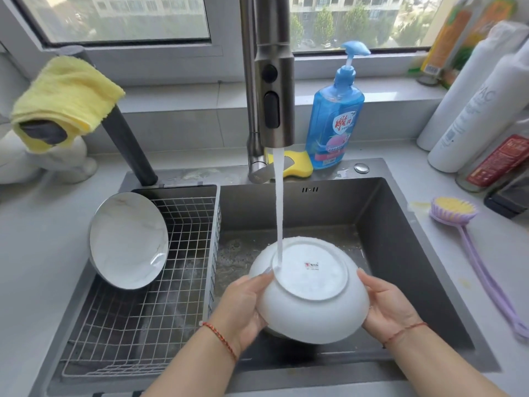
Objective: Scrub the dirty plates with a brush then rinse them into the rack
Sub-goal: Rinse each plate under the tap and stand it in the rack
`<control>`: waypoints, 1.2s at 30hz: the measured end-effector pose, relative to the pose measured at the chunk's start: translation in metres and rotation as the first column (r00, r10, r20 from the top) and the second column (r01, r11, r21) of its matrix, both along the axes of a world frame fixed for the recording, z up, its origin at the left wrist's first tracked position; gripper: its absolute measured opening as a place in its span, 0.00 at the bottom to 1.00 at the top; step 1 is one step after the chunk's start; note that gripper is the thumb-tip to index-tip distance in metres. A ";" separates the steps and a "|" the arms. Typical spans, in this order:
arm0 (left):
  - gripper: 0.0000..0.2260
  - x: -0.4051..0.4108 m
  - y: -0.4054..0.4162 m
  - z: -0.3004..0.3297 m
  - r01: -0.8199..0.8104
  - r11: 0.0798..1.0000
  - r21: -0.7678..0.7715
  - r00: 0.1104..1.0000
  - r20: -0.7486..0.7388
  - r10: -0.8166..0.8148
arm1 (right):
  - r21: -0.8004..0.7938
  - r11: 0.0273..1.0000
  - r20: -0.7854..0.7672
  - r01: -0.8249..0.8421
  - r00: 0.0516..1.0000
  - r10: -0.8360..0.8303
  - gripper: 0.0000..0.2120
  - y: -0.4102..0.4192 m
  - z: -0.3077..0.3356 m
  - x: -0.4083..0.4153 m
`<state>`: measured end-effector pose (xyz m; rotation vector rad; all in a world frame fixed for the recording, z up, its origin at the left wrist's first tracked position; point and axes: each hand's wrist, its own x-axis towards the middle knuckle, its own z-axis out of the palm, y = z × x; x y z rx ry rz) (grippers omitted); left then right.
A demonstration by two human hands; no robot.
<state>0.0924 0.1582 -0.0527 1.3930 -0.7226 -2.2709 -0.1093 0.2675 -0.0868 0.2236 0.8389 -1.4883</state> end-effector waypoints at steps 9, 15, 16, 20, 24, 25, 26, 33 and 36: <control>0.20 -0.014 -0.002 -0.012 0.089 0.989 -0.114 0.994 0.068 -0.082 | -0.072 0.997 -0.235 -0.041 0.972 0.023 0.38 0.005 0.025 -0.010; 0.16 -0.009 -0.025 -0.015 0.035 0.998 0.054 0.996 -0.080 -0.030 | -0.051 0.999 -0.172 0.006 0.985 -0.015 0.37 0.004 0.025 -0.004; 0.15 -0.009 -0.026 -0.016 0.010 0.998 0.064 0.997 -0.071 -0.006 | -0.036 0.999 -0.185 0.013 0.983 -0.020 0.34 0.004 0.025 -0.002; 0.18 -0.014 -0.021 -0.014 0.112 0.994 -0.016 0.979 0.171 -0.108 | 0.060 0.997 -0.469 -0.057 0.880 0.078 0.18 -0.001 0.038 0.003; 0.28 -0.018 -0.019 -0.018 0.146 0.988 0.046 0.970 0.188 -0.152 | 0.207 0.957 -0.816 -0.203 0.504 0.283 0.14 -0.012 0.043 0.026; 0.27 -0.020 -0.019 -0.016 0.127 0.989 0.072 0.980 0.147 -0.137 | 0.312 0.913 -0.882 -0.262 0.277 0.381 0.10 -0.014 0.041 0.032; 0.25 -0.023 -0.018 -0.015 0.102 0.989 0.106 0.990 0.085 -0.111 | 0.449 0.840 -0.883 -0.306 -0.007 0.469 0.08 -0.017 0.037 0.040; 0.26 -0.029 -0.014 -0.006 -0.081 0.959 0.273 0.984 -0.133 0.121 | 0.351 0.862 -0.695 -0.365 -0.719 -0.021 0.19 -0.015 0.001 0.081; 0.25 -0.020 -0.010 -0.010 -0.157 0.964 0.213 0.978 -0.103 0.182 | 0.383 0.776 -0.828 -0.501 -0.559 0.047 0.09 -0.020 0.008 0.085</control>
